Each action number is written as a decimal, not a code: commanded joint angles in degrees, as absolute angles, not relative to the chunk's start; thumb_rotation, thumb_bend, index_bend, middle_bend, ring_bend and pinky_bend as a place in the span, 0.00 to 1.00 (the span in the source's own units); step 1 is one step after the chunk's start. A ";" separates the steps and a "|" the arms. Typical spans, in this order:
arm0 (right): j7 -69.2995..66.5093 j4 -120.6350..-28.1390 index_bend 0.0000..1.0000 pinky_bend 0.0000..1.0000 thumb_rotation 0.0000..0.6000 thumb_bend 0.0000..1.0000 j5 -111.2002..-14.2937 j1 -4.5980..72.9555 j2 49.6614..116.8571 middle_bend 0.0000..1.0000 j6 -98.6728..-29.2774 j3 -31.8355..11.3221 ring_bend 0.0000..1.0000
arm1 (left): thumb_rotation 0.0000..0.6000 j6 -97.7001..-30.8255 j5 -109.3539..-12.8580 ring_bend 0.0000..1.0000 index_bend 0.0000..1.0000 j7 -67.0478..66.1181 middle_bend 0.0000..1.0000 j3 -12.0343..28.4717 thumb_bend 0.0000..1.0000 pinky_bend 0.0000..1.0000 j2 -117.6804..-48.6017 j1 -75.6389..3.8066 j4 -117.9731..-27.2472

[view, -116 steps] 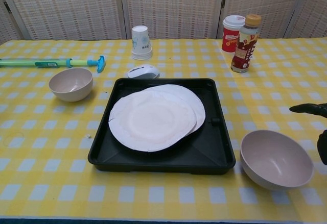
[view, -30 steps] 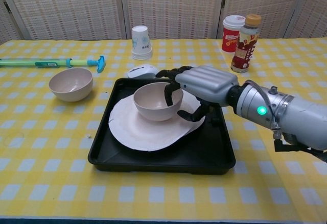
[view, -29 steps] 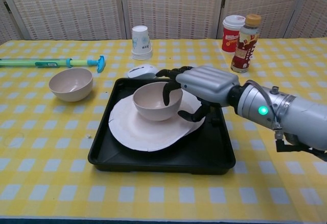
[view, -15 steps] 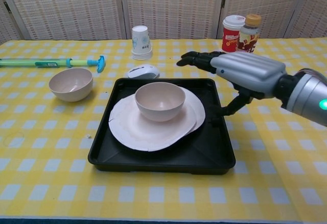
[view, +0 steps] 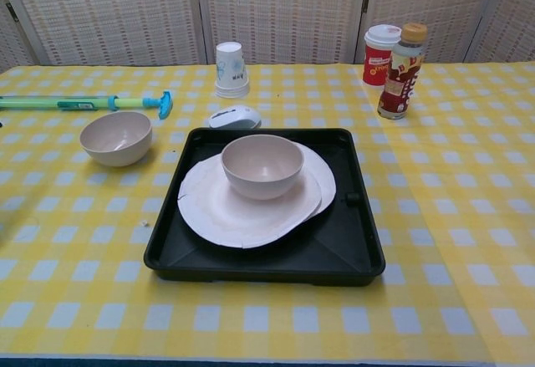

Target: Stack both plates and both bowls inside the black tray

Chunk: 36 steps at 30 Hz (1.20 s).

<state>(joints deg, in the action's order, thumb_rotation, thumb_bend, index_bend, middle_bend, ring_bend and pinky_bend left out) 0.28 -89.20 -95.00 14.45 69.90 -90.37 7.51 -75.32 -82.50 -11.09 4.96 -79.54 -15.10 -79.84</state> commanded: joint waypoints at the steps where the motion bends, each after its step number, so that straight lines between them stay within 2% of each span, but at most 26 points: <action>1: -4.00 -87.43 0.00 0.06 1.00 0.39 -96.88 12.21 67.49 0.00 -91.93 8.72 0.00 | 1.00 -70.59 -80.28 0.90 0.34 -16.37 1.00 6.97 0.17 0.91 -83.09 -19.26 -77.78; 10: -7.94 -87.95 0.00 0.06 1.00 0.39 -96.91 11.17 65.11 0.00 -92.21 7.14 0.00 | 1.00 -67.34 -78.82 0.95 0.48 -17.68 1.00 10.87 0.26 0.96 -88.78 -25.62 -72.93; 22: -7.59 -87.82 0.00 0.06 1.00 0.39 -96.17 10.72 65.41 0.00 -89.35 5.33 0.00 | 1.00 -61.75 -76.19 0.96 0.51 -14.91 1.00 12.29 0.28 0.96 -94.02 -31.42 -64.18; 23: -7.50 -87.84 0.00 0.06 1.00 0.39 -96.17 10.67 65.42 0.00 -89.22 5.24 0.00 | 1.00 -59.37 -72.38 0.96 0.51 -12.71 1.00 16.96 0.29 0.96 -94.42 -34.29 -65.70; 25: -7.24 -87.88 0.00 0.06 1.00 0.39 -96.08 10.57 65.48 0.00 -88.92 5.02 0.00 | 1.00 -60.27 -72.16 0.96 0.51 -13.17 1.00 14.66 0.32 0.96 -95.91 -32.72 -63.66; 36: -6.54 -87.35 0.00 0.07 1.00 0.39 -95.15 9.99 66.31 0.00 -88.27 3.10 0.00 | 1.00 -59.03 -75.22 0.97 0.54 -9.16 1.00 11.33 0.37 0.98 -95.96 -34.06 -58.62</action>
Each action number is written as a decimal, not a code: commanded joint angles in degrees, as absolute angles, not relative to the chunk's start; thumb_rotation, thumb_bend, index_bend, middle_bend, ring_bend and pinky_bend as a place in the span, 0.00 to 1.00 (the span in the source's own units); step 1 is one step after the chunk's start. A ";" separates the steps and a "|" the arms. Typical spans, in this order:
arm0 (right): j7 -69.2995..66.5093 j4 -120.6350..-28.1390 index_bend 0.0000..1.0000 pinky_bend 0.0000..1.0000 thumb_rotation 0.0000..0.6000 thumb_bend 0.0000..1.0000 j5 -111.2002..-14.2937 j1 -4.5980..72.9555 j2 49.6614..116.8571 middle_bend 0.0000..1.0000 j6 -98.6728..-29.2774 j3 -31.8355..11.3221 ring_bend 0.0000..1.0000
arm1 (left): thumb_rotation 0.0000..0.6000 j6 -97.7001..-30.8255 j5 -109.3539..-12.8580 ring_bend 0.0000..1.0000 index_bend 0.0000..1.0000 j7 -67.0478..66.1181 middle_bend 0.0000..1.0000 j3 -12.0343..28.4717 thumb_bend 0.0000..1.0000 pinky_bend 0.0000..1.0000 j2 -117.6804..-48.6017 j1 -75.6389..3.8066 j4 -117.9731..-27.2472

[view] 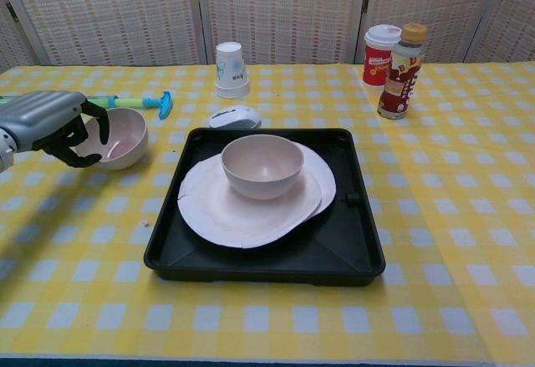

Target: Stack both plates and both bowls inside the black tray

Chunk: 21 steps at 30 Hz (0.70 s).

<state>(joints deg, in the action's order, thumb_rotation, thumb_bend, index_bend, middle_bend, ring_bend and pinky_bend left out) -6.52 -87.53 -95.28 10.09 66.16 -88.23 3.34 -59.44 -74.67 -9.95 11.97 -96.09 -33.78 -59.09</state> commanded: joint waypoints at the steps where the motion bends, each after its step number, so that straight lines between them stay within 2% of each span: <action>1: -6.67 -87.23 0.00 0.07 1.00 0.39 -95.05 9.96 66.38 0.00 -88.14 2.95 0.00 | 1.00 -59.02 -75.44 0.97 0.54 -9.01 1.00 11.09 0.37 0.98 -95.94 -34.16 -58.32; 21: -7.34 -87.06 0.00 0.07 1.00 0.39 -95.68 9.53 66.17 0.00 -86.75 2.16 0.00 | 1.00 -61.66 -76.96 0.97 0.52 -9.65 1.00 9.25 0.37 0.98 -95.09 -34.18 -61.16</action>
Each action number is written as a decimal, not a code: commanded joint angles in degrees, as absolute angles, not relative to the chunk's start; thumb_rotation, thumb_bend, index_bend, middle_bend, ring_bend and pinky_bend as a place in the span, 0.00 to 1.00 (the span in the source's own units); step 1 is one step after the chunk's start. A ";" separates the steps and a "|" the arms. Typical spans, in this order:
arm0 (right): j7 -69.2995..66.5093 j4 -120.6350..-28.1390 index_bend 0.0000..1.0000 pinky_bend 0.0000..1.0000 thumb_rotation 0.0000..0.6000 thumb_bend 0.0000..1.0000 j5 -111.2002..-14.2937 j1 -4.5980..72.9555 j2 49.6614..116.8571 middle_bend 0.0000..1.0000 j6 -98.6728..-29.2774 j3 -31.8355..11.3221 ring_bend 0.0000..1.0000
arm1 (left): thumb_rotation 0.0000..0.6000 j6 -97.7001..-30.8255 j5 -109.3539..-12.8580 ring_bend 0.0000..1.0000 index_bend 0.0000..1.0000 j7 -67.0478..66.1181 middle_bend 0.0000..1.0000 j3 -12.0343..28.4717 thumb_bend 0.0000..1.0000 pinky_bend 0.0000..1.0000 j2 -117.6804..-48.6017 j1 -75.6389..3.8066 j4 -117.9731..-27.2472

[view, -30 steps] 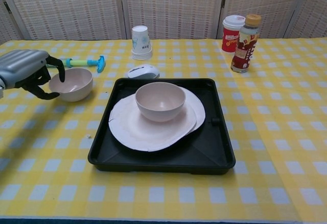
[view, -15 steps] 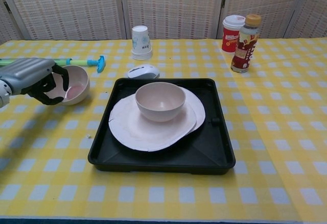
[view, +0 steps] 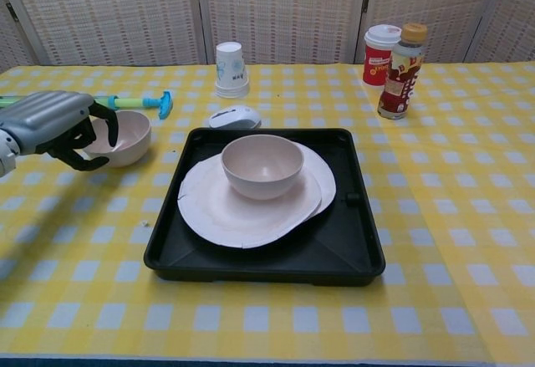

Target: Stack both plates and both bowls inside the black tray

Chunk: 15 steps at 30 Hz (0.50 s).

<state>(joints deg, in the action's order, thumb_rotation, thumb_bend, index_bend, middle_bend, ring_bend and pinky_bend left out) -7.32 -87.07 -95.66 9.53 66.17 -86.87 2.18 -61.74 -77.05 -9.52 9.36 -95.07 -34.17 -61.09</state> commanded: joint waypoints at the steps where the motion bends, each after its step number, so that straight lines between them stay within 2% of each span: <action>1: -7.38 -87.07 0.00 0.07 1.00 0.39 -95.70 9.52 66.16 0.00 -86.66 2.13 0.00 | 1.00 -61.47 -76.81 0.97 0.52 -9.76 1.00 9.18 0.37 0.98 -95.17 -34.21 -61.08; 12: -7.35 -86.88 0.00 0.07 1.00 0.39 -95.31 9.44 66.20 0.00 -85.90 1.59 0.00 | 1.00 -59.28 -75.71 0.96 0.52 -7.87 1.00 9.31 0.37 0.98 -97.14 -35.29 -56.05; 15: -7.19 -86.72 0.00 0.07 1.00 0.39 -95.01 9.51 66.33 0.00 -85.49 1.38 0.00 | 1.00 -59.28 -76.20 0.96 0.54 -6.55 1.00 9.08 0.43 0.98 -97.89 -35.53 -53.91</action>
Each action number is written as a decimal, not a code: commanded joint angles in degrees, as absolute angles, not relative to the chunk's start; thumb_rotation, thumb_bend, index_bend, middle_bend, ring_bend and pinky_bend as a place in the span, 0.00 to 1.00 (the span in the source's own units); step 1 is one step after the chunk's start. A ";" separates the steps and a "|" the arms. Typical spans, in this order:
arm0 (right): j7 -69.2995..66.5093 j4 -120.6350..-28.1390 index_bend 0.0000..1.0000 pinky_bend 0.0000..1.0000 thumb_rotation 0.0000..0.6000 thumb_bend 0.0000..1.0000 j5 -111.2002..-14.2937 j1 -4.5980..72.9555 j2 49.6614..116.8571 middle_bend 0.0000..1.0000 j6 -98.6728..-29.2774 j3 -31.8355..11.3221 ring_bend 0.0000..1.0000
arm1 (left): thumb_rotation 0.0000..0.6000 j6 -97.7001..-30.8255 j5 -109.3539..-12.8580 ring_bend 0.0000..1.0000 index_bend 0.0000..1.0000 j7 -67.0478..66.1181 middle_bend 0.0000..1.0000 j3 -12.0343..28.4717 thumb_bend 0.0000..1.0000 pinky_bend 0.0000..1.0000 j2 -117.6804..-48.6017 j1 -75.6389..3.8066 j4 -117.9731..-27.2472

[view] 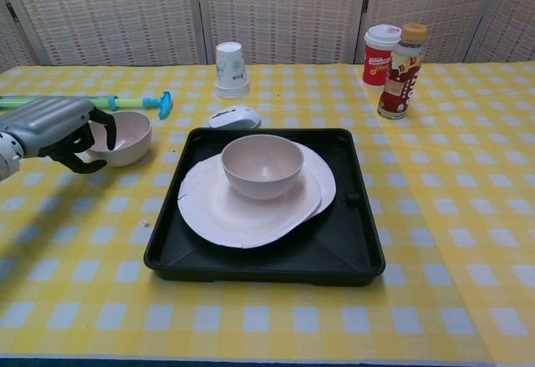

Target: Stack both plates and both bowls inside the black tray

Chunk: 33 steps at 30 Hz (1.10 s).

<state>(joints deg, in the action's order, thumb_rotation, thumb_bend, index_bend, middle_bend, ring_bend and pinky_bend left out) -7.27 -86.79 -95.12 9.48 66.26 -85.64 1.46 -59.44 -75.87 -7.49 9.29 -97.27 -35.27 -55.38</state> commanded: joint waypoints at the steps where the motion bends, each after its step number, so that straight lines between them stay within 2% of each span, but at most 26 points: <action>1: -7.12 -86.67 0.00 0.07 1.00 0.39 -94.87 9.54 66.39 0.00 -85.30 1.30 0.00 | 1.00 -59.25 -76.39 0.96 0.56 -5.91 1.00 8.98 0.44 0.98 -98.21 -35.62 -53.13; 7: -6.81 -86.54 0.00 0.07 1.00 0.39 -94.64 9.84 66.20 0.00 -83.95 1.41 0.00 | 1.00 -59.88 -78.41 0.96 0.62 -2.11 1.00 8.13 0.60 0.98 -99.31 -36.13 -49.78; 10: -6.66 -86.58 0.00 0.07 1.00 0.39 -94.44 9.88 66.22 0.00 -83.67 1.26 0.00 | 1.00 -61.76 -80.12 0.96 0.63 0.74 1.00 7.56 0.63 0.98 -100.06 -36.08 -47.93; 20: -6.86 -87.14 0.00 0.07 1.00 0.39 -95.30 9.58 65.92 0.00 -84.09 1.49 0.00 | 1.00 -70.58 -85.16 0.96 0.64 4.75 1.00 5.90 0.64 0.98 -100.64 -34.68 -47.81; 27: -7.24 -87.87 0.00 0.07 1.00 0.39 -97.09 8.93 65.32 0.00 -85.67 2.09 0.00 | 1.00 -75.50 -86.90 0.96 0.64 1.17 1.00 5.75 0.64 0.98 -99.08 -33.42 -54.42; 33: -8.11 -88.36 0.00 0.07 1.00 0.39 -98.66 8.51 64.72 0.00 -87.02 2.53 0.00 | 1.00 -80.79 -86.60 0.96 0.64 -2.26 1.00 7.45 0.64 0.98 -100.32 -31.65 -61.31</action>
<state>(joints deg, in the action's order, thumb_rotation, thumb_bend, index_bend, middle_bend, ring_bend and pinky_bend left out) -7.99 -88.27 -98.52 8.58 64.82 -86.90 2.45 -79.25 -86.62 -0.93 6.74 -99.76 -32.40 -59.70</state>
